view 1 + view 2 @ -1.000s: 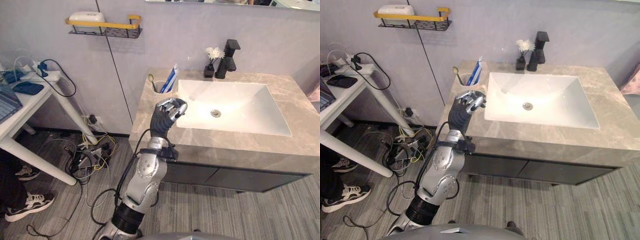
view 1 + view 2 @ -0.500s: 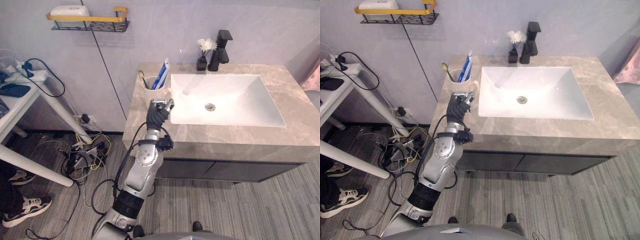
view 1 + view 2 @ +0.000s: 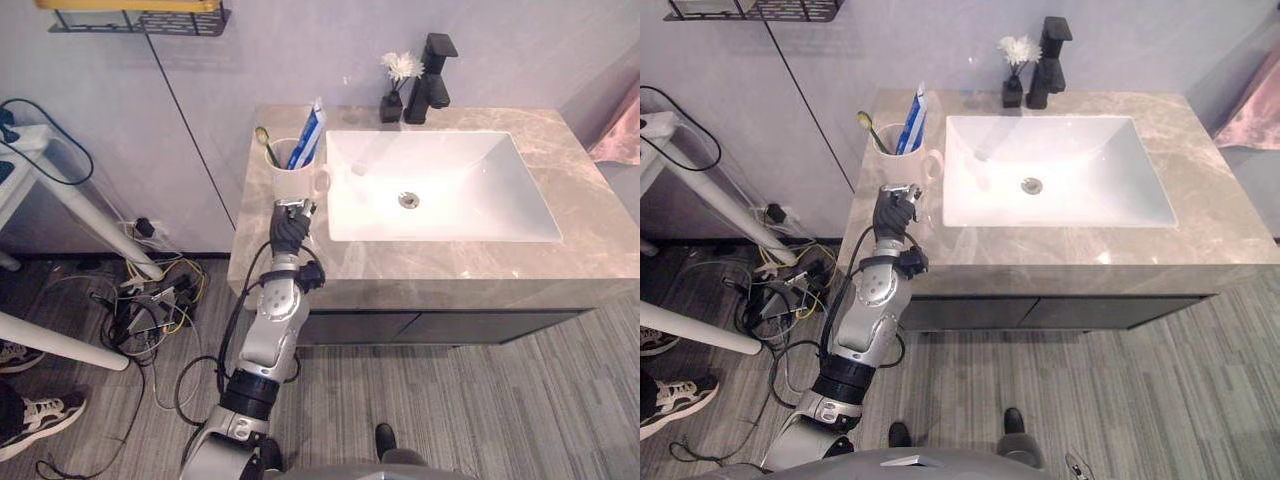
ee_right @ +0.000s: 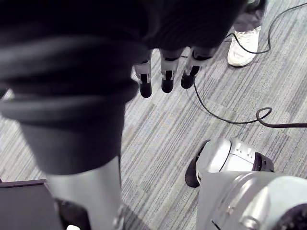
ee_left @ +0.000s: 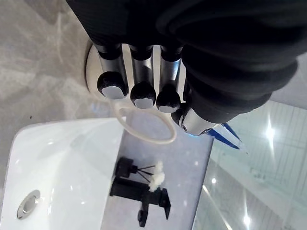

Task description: Organize washtable

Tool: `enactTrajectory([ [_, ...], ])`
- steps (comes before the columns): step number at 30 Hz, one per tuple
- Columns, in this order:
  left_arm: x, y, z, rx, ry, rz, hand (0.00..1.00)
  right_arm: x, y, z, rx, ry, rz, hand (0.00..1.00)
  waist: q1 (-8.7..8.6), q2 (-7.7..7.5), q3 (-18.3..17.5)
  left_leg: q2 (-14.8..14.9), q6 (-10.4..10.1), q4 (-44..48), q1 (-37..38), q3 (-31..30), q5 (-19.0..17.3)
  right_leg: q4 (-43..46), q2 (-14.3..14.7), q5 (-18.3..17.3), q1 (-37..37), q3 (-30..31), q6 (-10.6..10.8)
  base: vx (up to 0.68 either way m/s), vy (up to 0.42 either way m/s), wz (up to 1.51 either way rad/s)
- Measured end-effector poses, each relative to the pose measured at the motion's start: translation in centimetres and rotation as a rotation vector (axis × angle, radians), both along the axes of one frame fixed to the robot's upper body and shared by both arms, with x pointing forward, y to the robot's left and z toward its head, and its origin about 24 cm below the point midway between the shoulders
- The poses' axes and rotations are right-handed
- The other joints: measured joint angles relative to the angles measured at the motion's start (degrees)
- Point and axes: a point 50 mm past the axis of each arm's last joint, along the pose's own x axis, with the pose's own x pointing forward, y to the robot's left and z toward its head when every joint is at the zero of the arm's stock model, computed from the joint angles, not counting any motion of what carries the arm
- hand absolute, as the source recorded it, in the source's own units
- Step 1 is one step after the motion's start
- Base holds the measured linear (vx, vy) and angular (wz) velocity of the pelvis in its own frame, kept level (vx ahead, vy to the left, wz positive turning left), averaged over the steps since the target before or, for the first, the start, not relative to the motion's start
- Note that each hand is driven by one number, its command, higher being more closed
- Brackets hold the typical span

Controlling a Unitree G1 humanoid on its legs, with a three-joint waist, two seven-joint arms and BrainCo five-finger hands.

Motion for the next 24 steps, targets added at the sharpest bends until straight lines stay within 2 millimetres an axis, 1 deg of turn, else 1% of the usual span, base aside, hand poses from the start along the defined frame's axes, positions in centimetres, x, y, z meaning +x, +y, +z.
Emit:
enactTrajectory([
  [1, 0.2, 0.1, 0.2, 0.007, -0.006, 0.011, 1.0, 0.1, 0.0, 0.0, -0.002, -0.003, 0.001, 0.0, 0.07, -0.31, 0.34, 0.0, 0.01, 0.31, -0.28, 0.16, -0.19, 0.0, -0.01, 0.08, -0.26, 0.21, 0.02, -0.01, 0.005, -0.06],
  [3, 0.5, 0.2, 0.3, 0.018, -0.007, 0.024, 1.0, 0.4, -0.3, 0.2, -0.013, -0.019, 0.004, 0.0, 0.09, -0.42, 0.42, -0.01, 0.05, 0.62, -1.28, 0.48, -0.24, 0.01, -0.01, 0.45, -1.33, 0.79, 0.08, -0.01, 0.013, -0.11],
  [4, 0.7, 0.4, 0.1, 0.025, 0.005, 0.033, 1.0, 0.9, -0.5, 0.4, -0.026, -0.037, 0.007, 0.0, 0.03, -0.47, 0.88, 0.0, 0.05, 0.86, -1.75, 0.83, -0.24, -0.12, 0.01, 0.84, -1.9, 1.2, 0.23, -0.01, 0.013, -0.12],
  [7, 0.9, 0.5, -0.3, 0.031, 0.026, 0.042, 1.0, 1.0, -0.3, 0.3, -0.025, -0.039, 0.025, 0.0, 0.01, -0.79, 1.82, 0.04, 0.06, 1.1, -2.01, 0.96, -0.24, -0.77, 0.03, 1.37, -1.87, 1.37, 0.28, -0.02, 0.005, -0.05],
  [10, 1.2, 0.5, 0.4, 0.028, 0.005, 0.051, 1.0, 1.2, -0.2, 0.4, -0.024, -0.043, 0.043, 0.0, 0.0, -1.22, 2.24, 0.05, 0.08, 1.43, -2.95, 0.93, -0.26, -0.95, 0.02, 1.67, -2.51, 1.48, 0.27, 0.0, 0.0, 0.0],
  [13, 1.6, 0.9, 1.1, 0.023, -0.02, 0.068, 1.0, 1.8, -0.7, 0.6, -0.044, -0.066, 0.053, 0.0, 0.03, -1.43, 3.13, 0.05, 0.1, 1.56, -3.84, 1.02, -0.23, -0.94, 0.08, 2.13, -3.6, 1.81, 0.33, -0.03, 0.005, -0.04],
  [15, 1.9, 1.0, 2.0, 0.027, -0.05, 0.083, 1.0, 2.3, -0.6, 0.8, -0.054, -0.085, 0.074, 0.0, -0.05, -1.85, 4.33, 0.05, 0.1, 1.74, -4.15, 1.08, -0.22, -0.94, 0.11, 2.35, -3.96, 2.06, 0.35, -0.04, 0.007, -0.04],
  [19, 2.4, 1.4, 3.1, 0.012, -0.091, 0.108, 1.0, 2.7, -0.5, 0.8, -0.052, -0.09, 0.092, 0.0, -0.12, -2.35, 4.88, 0.05, 0.11, 1.82, -5.37, 1.15, -0.1, -0.92, 0.15, 2.63, -5.24, 2.32, 0.33, 0.0, 0.0, 0.0],
  [21, 2.6, 1.6, 4.0, 0.002, -0.128, 0.121, 1.0, 2.9, -0.5, 0.8, -0.057, -0.1, 0.1, 0.0, -0.11, -2.73, 6.21, 0.06, 0.13, 1.86, -5.57, 1.14, -0.06, -0.92, 0.18, 2.73, -5.45, 2.38, 0.31, 0.0, 0.0, 0.0],
  [24, 2.6, 1.7, 4.8, 0.008, -0.162, 0.134, 1.0, 3.1, -0.3, 0.8, -0.054, -0.103, 0.118, 0.0, -0.01, -3.01, 6.9, 0.05, 0.14, 1.88, -6.08, 1.08, -0.02, -0.92, 0.18, 2.81, -5.9, 2.43, 0.32, 0.0, 0.0, 0.0],
])
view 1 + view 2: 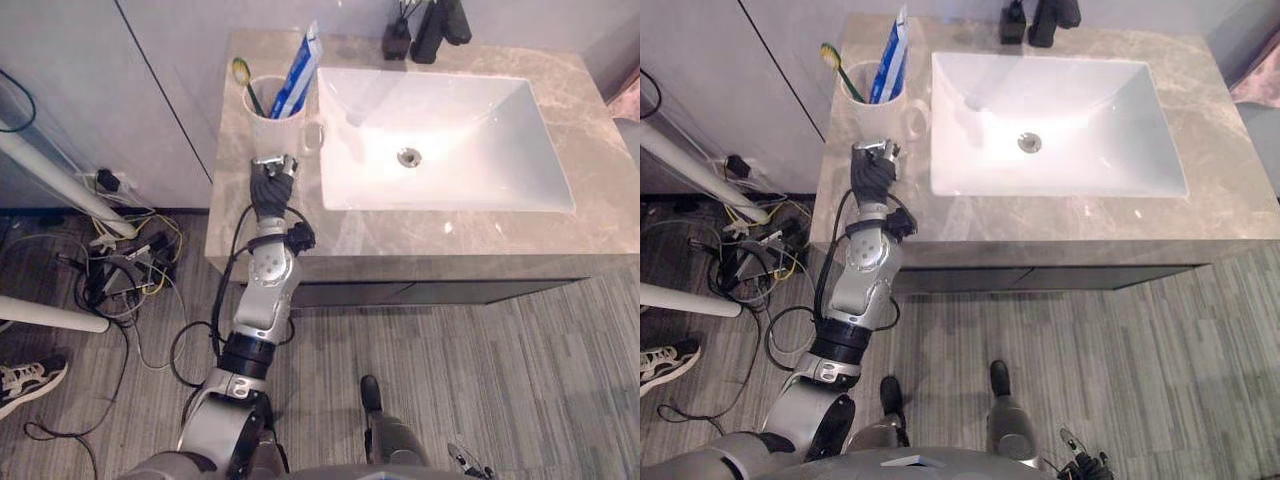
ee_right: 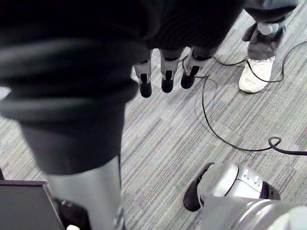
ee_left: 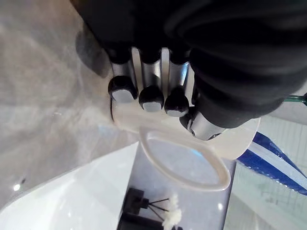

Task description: Organize washtable

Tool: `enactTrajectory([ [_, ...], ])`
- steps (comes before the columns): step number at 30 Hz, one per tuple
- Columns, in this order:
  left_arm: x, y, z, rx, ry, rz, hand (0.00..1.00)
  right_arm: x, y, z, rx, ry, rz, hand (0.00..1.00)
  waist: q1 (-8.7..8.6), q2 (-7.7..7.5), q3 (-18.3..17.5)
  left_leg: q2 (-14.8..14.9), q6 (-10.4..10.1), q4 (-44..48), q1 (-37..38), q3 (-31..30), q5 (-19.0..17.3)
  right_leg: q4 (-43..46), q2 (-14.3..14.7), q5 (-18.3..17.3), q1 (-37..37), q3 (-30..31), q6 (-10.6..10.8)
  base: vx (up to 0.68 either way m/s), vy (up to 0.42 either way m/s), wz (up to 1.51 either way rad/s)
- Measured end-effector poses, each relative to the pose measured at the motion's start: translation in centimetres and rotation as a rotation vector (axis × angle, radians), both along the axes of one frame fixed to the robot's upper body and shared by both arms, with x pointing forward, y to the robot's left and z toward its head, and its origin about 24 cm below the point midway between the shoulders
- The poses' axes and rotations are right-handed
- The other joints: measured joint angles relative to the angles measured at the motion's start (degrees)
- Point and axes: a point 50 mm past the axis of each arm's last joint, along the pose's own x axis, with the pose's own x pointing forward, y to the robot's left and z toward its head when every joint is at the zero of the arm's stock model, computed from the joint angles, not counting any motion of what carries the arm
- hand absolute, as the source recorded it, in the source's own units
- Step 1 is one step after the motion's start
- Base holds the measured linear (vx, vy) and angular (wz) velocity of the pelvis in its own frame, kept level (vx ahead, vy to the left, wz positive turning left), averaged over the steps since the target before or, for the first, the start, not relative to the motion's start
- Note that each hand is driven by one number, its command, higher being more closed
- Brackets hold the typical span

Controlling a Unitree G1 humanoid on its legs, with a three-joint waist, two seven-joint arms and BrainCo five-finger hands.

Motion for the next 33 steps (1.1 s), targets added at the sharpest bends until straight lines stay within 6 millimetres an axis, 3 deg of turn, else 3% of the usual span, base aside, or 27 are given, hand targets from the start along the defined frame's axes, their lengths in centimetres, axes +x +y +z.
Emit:
enactTrajectory([
  [3, 0.2, 0.0, 0.9, 0.01, -0.028, 0.016, 1.0, 0.8, 0.0, 0.3, -0.012, -0.029, 0.023, 0.0, -0.09, -0.29, 0.41, 0.0, -0.14, -0.02, -0.94, -0.09, 0.06, 0.16, -0.01, 0.08, -0.93, 0.01, 0.01, -0.01, 0.001, 0.0],
  [5, 0.6, 0.1, 2.9, 0.018, -0.09, 0.023, 1.0, 1.7, 0.1, 0.5, -0.02, -0.06, 0.05, 0.0, -0.1, -0.71, 1.86, 0.0, -0.38, -0.45, -1.85, -0.21, 0.62, 0.07, 0.08, 0.57, -2.06, 0.07, 0.05, -0.05, 0.003, 0.0],
  [15, 2.1, 1.4, 8.3, 0.043, -0.219, 0.092, 1.0, 1.9, 0.7, 0.4, -0.007, -0.055, 0.085, 0.0, -1.37, -2.52, 4.15, -0.06, 0.22, -1.65, -3.39, 0.05, 2.07, -0.57, 0.23, 1.34, -4.01, 0.34, 0.1, 0.0, 0.0, 0.0],
  [23, 2.7, 1.9, 9.5, 0.036, -0.221, 0.124, 1.0, 1.7, 0.7, 0.3, -0.002, -0.046, 0.085, 0.0, -1.12, -2.93, 4.88, -0.08, 0.0, -2.11, -3.99, 0.37, 1.97, -0.57, 0.3, 1.86, -5.04, 1.03, 0.12, -0.03, 0.005, -0.03],
  [28, 3.1, 2.4, 11.6, 0.031, -0.246, 0.135, 1.0, 1.8, 0.8, 0.3, 0.001, -0.053, 0.089, 0.0, -0.5, -3.36, 6.57, -0.23, -0.37, -2.98, -4.77, 1.08, 3.14, -0.58, 0.37, 2.36, -6.96, 2.0, 0.83, -0.1, 0.017, -0.09],
  [31, 3.6, 3.1, 14.0, 0.063, -0.277, 0.175, 1.0, 2.1, 0.8, 0.4, 0.0, -0.071, 0.098, 0.0, -0.74, -4.28, 7.47, -0.2, -0.64, -3.04, -5.59, 1.67, 4.01, -0.69, 0.55, 3.41, -8.38, 3.04, 1.19, -0.11, 0.013, -0.16],
  [33, 3.5, 5.4, 16.4, 0.105, -0.329, 0.249, 1.0, 2.1, 0.8, 0.4, 0.002, -0.072, 0.099, 0.0, -1.93, -5.2, 8.4, -0.13, -0.87, -3.47, -6.16, 2.39, 4.2, -0.77, 0.57, 3.66, -9.54, 3.56, 1.42, -0.1, 0.01, -0.21],
])
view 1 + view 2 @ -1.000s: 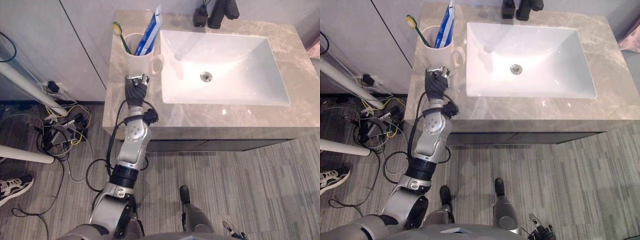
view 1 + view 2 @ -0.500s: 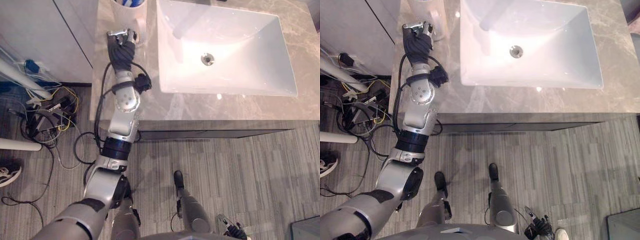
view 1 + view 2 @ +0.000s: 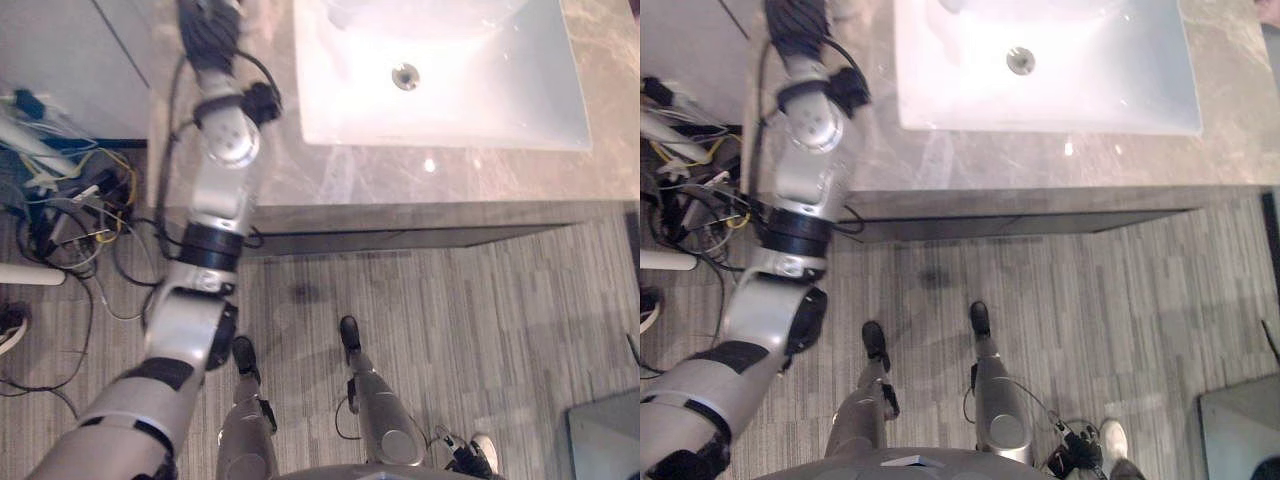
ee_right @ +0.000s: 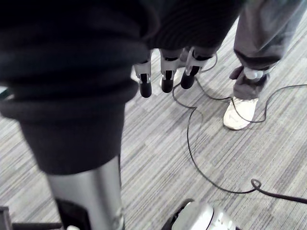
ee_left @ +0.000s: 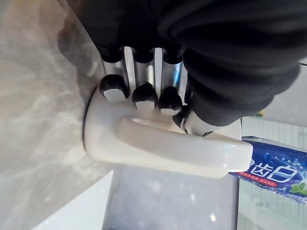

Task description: Organize washtable

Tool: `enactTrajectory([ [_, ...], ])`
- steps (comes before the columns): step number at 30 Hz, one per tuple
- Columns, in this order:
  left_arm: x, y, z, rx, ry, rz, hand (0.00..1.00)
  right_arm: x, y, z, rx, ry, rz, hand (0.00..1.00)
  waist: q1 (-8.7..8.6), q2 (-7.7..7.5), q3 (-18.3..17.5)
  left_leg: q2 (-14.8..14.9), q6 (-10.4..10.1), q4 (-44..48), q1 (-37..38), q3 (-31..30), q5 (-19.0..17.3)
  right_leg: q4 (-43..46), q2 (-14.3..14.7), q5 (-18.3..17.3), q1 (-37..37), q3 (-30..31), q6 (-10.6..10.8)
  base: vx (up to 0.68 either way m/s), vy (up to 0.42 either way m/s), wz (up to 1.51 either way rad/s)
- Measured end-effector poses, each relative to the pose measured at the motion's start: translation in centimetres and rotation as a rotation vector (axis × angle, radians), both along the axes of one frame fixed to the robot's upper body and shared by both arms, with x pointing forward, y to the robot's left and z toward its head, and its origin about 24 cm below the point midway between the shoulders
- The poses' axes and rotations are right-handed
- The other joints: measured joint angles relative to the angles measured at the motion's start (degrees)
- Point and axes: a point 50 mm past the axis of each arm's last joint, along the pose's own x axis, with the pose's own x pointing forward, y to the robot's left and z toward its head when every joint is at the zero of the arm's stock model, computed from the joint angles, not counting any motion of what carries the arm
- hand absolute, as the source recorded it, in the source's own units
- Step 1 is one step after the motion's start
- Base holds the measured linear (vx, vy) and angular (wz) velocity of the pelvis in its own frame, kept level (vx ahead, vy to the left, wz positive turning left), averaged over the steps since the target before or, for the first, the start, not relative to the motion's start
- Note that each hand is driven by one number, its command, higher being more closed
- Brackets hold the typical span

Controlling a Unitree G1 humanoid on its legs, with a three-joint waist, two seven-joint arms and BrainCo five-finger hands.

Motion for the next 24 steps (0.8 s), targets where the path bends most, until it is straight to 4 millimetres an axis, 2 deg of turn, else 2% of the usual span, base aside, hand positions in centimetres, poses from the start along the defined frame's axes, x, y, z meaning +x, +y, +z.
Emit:
enactTrajectory([
  [2, -0.4, 1.1, 1.5, 0.006, -0.038, 0.033, 1.0, -0.5, 0.0, -0.1, 0.002, 0.014, -0.003, 0.0, -0.21, -0.16, 0.17, 0.03, 0.18, -0.01, -0.87, 0.62, 0.36, -0.16, 0.03, 0.85, -1.18, 0.51, 0.71, -0.03, -0.001, -0.17],
  [3, -0.5, 1.0, 1.6, 0.001, -0.045, 0.027, 1.0, -0.9, 0.0, -0.2, 0.005, 0.026, -0.005, 0.0, 0.26, -0.14, 0.18, 0.05, 0.05, 0.32, -0.92, 0.89, 0.63, -0.28, 0.16, 1.08, -1.34, 0.88, 0.52, 0.01, -0.007, -0.09],
  [6, -0.4, 0.9, 1.6, -0.002, -0.041, 0.01, 1.0, -0.6, -0.1, -0.1, 0.0, 0.011, -0.003, 0.0, 0.41, -0.21, 0.18, 0.22, 0.04, 0.53, -0.92, 0.92, 0.74, -0.29, 0.48, 2.11, -1.29, 1.16, -0.05, 0.01, -0.003, -0.01],
  [10, -0.5, 1.6, 1.8, -0.005, -0.045, 0.023, 1.0, -0.6, 0.0, -0.1, 0.008, 0.008, 0.002, 0.0, 0.39, -0.3, 0.16, 0.6, -0.05, 0.54, -0.91, 1.89, 0.78, -0.57, 0.81, 1.96, -1.45, 1.48, 0.27, -0.02, -0.009, -0.06],
  [14, -1.0, 2.0, 1.8, -0.027, -0.068, 0.018, 1.0, -0.6, 0.0, -0.1, 0.01, 0.003, 0.005, 0.0, 0.45, -0.32, 0.14, 0.8, -0.05, 0.93, -0.87, 1.96, 0.79, -1.2, 0.94, 2.89, -1.02, 1.41, -0.38, 0.0, -0.008, -0.03],
  [19, -1.6, 1.3, -0.7, -0.052, -0.053, -0.026, 1.0, -0.6, 0.0, -0.1, 0.011, 0.003, 0.003, 0.0, 0.41, -0.32, 0.04, 1.1, 0.56, 3.33, 0.71, 1.11, -0.57, -1.92, 0.9, 2.9, 2.18, 1.07, -0.41, 0.05, -0.007, 0.01],
  [24, -2.8, 0.2, -6.4, -0.112, 0.021, -0.091, 1.0, -0.8, 0.0, -0.2, 0.015, 0.012, -0.002, 0.0, 0.62, 0.48, -2.69, 1.18, 0.57, 4.15, 1.93, 0.32, -1.76, -2.4, 0.82, 2.8, 4.5, 0.6, -0.44, 0.05, 0.006, 0.07],
])
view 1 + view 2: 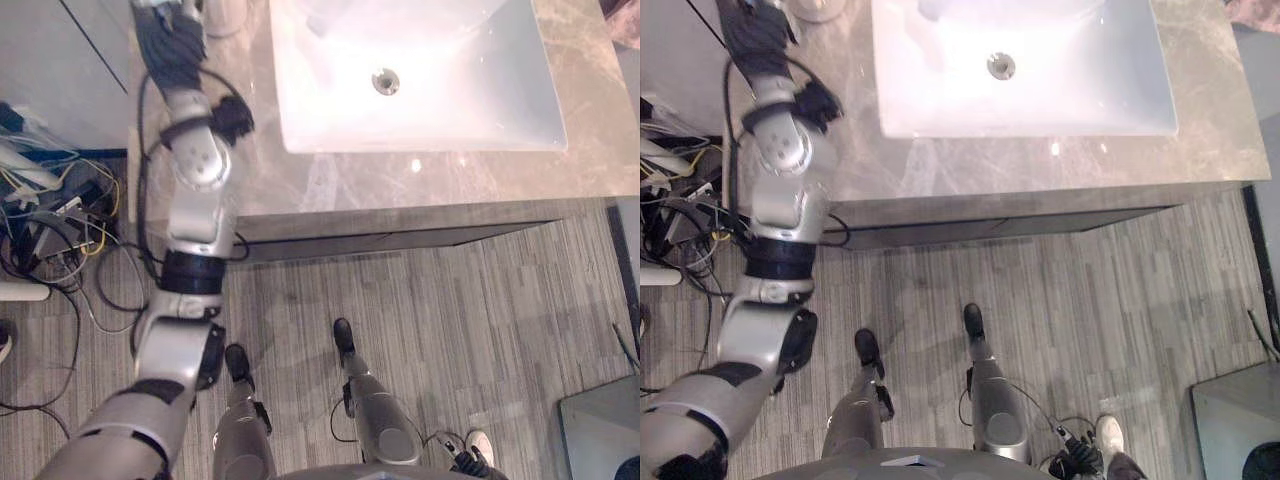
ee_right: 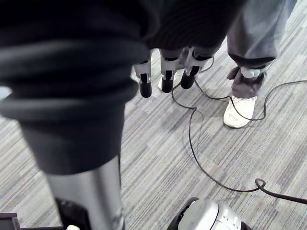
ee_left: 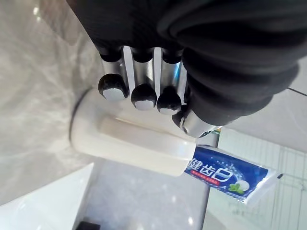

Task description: Organize washtable

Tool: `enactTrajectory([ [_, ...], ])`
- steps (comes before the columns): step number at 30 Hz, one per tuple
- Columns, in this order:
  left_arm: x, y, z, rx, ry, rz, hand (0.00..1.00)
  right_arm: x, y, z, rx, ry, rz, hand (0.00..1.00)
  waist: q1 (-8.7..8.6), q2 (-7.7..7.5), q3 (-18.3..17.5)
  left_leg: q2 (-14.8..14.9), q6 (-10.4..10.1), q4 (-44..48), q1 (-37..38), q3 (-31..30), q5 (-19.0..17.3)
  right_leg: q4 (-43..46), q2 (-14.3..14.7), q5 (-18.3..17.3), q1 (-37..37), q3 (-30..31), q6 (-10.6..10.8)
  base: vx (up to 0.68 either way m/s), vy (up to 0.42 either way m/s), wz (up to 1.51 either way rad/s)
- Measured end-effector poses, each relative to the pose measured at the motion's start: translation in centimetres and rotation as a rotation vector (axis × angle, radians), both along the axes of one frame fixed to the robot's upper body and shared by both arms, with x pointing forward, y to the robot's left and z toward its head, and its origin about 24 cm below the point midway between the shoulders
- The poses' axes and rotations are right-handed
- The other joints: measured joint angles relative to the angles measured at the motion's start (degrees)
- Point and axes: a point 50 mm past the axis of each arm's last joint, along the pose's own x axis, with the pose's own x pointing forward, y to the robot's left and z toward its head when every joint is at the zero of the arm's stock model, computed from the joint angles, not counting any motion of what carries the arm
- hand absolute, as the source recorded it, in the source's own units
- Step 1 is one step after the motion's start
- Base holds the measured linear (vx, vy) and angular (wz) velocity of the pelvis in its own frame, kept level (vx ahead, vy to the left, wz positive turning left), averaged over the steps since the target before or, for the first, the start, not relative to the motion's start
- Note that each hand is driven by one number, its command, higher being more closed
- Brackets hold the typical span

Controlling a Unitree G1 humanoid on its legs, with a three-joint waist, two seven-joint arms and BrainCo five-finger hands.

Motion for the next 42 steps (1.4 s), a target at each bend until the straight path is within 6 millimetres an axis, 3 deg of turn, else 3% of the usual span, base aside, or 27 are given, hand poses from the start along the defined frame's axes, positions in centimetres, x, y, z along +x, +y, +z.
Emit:
enactTrajectory([
  [2, -0.6, -0.4, -3.1, -0.032, 0.07, -0.029, 1.0, -0.3, -0.1, -0.1, 0.002, 0.01, -0.012, 0.0, 0.35, 0.85, -1.11, -0.02, -0.11, -0.12, 1.66, -1.2, -0.23, -0.4, -0.1, -0.57, 2.51, -1.14, -0.32, 0.03, -0.001, 0.23],
  [5, -2.3, -0.7, -5.4, -0.03, 0.096, -0.068, 1.0, -1.7, -0.3, -0.4, 0.012, 0.054, -0.055, 0.0, 1.48, 2.58, -3.99, -0.06, -0.36, -0.93, 3.12, -2.63, -0.42, -0.31, -0.11, -2.12, 4.53, -2.49, -1.07, 0.03, -0.02, 0.23],
  [9, -5.5, -0.8, -6.5, -0.006, 0.052, -0.119, 1.0, -3.0, -0.3, -0.8, 0.026, 0.094, -0.087, 0.0, 3.2, 5.93, -7.16, -0.06, -0.39, -1.84, 5.61, -4.25, -0.38, 0.5, -0.14, -3.73, 7.38, -4.48, -1.26, 0.04, -0.018, 0.2],
  [12, -8.1, -0.3, -6.6, 0.018, -0.007, -0.141, 1.0, -3.5, -0.2, -0.9, 0.044, 0.107, -0.092, 0.0, 4.39, 7.44, -9.64, -0.06, -0.32, -2.31, 7.18, -5.85, -0.3, 0.76, -0.2, -4.86, 9.7, -6.25, -1.51, 0.04, -0.015, 0.28],
  [16, -10.8, 1.3, -7.1, 0.026, -0.039, -0.096, 1.0, -4.1, -0.2, -1.0, 0.054, 0.124, -0.112, 0.0, 5.68, 8.1, -11.75, -0.07, -0.46, -2.89, 8.59, -7.64, -0.14, 0.79, -0.27, -5.71, 12.11, -8.64, -1.97, 0.02, -0.015, 0.3],
  [19, -12.8, 3.7, -9.4, 0.01, 0.037, 0.007, 1.0, -4.3, 0.0, -1.2, 0.072, 0.128, -0.104, 0.0, 6.68, 8.14, -13.21, -0.22, -0.47, -2.98, 9.49, -9.25, -0.14, 0.82, -0.49, -6.33, 14.1, -10.4, -2.0, 0.02, -0.009, 0.27],
  [21, -13.8, 4.7, -11.8, -0.031, 0.15, 0.069, 1.0, -4.3, 0.1, -1.2, 0.075, 0.13, -0.103, 0.0, 7.08, 8.01, -13.76, -0.32, -0.47, -2.89, 9.85, -10.64, -0.12, 0.83, -0.6, -6.76, 15.37, -11.74, -2.12, 0.01, -0.006, 0.36],
  [25, -15.6, 6.4, -21.2, -0.178, 0.572, 0.187, 1.0, -4.6, 0.2, -1.3, 0.08, 0.15, -0.092, 0.0, 8.36, 8.03, -15.03, -0.58, -0.46, -3.04, 11.75, -13.26, -0.05, 1.59, -0.94, -8.42, 18.92, -15.14, -2.46, 0.02, -0.014, 0.4],
  [26, -16.9, 7.0, -26.0, -0.233, 0.806, 0.233, 0.0, -4.4, 0.1, -1.3, 0.074, 0.148, -0.066, 0.0, 9.06, 8.16, -15.38, -0.59, -0.45, -3.25, 13.17, -13.76, -0.05, 2.52, -0.99, -9.27, 20.04, -15.68, -2.47, 0.0, -0.017, 0.22],
  [27, -17.6, 7.2, -27.7, -0.255, 0.894, 0.253, 0.0, -4.3, 0.1, -1.3, 0.072, 0.148, -0.052, 0.0, 9.14, 8.32, -15.48, -0.59, -0.45, -3.31, 13.59, -13.88, -0.07, 2.79, -1.03, -9.71, 20.24, -15.88, -2.55, 0.0, -0.019, 0.19],
  [28, -19.2, 7.7, -30.8, -0.278, 1.058, 0.293, 0.0, -4.1, 0.2, -1.3, 0.071, 0.148, -0.028, 0.0, 9.24, 8.18, -16.13, -0.57, -0.33, -3.62, 14.11, -14.1, -0.16, 3.45, -1.14, -10.55, 20.44, -16.46, -2.5, -0.01, -0.013, 0.13],
  [30, -22.4, 8.1, -35.1, -0.329, 1.301, 0.338, 0.0, -3.9, 0.2, -1.3, 0.067, 0.15, 0.008, 0.0, 9.2, 7.76, -16.36, -0.57, -0.6, -4.0, 14.86, -14.52, -0.38, 4.06, -1.16, -11.73, 21.16, -16.75, -2.71, -0.01, -0.011, 0.12],
  [31, -23.4, 8.1, -36.3, -0.331, 1.378, 0.343, 0.0, -3.9, 0.2, -1.2, 0.063, 0.153, 0.018, 0.0, 9.18, 7.64, -16.47, -0.58, -0.62, -4.09, 14.96, -14.56, -0.41, 4.22, -1.19, -11.97, 21.2, -16.75, -2.51, -0.01, -0.003, 0.05],
  [33, -27.9, 7.5, -40.1, -0.375, 1.666, 0.339, 0.0, -3.8, 0.1, -1.3, 0.061, 0.173, 0.044, 0.0, 8.85, 7.44, -16.55, -0.62, -0.59, -4.18, 15.1, -14.5, -0.44, 4.27, -1.24, -12.06, 21.2, -16.67, -2.53, 0.0, 0.0, 0.0],
  [35, -31.6, 6.7, -42.0, -0.43, 1.855, 0.319, 0.0, -4.0, -0.1, -1.4, 0.052, 0.196, 0.053, 0.0, 8.41, 7.43, -16.55, -0.62, -0.57, -4.17, 15.67, -14.24, -0.55, 4.27, -1.23, -12.05, 21.55, -16.36, -2.55, 0.03, -0.014, -0.07],
  [38, -35.9, 6.3, -43.1, -0.536, 2.032, 0.295, 0.0, -4.6, -0.3, -1.6, 0.062, 0.247, 0.052, 0.0, 7.77, 7.63, -16.15, -0.59, -0.74, -3.77, 18.91, -13.0, -0.85, 4.34, -1.15, -11.58, 23.74, -14.82, -2.56, 0.04, -0.013, -0.25],
  [39, -36.9, 6.0, -43.2, -0.562, 2.07, 0.28, 0.0, -4.7, -0.3, -1.6, 0.064, 0.253, 0.057, 0.0, 7.67, 7.75, -16.04, -0.54, -0.71, -3.78, 20.01, -11.87, -1.3, 4.32, -1.14, -11.57, 24.15, -13.8, -2.55, 0.03, 0.008, -0.44],
  [42, -36.8, 5.8, -43.3, -0.593, 2.064, 0.242, 0.0, -4.7, -0.6, -1.6, 0.061, 0.267, 0.085, 0.0, 7.49, 7.96, -15.82, -0.51, -1.01, -4.04, 20.85, -10.59, -1.93, 4.25, -1.15, -11.59, 24.15, -12.75, -2.55, -0.01, 0.015, -0.3],
])
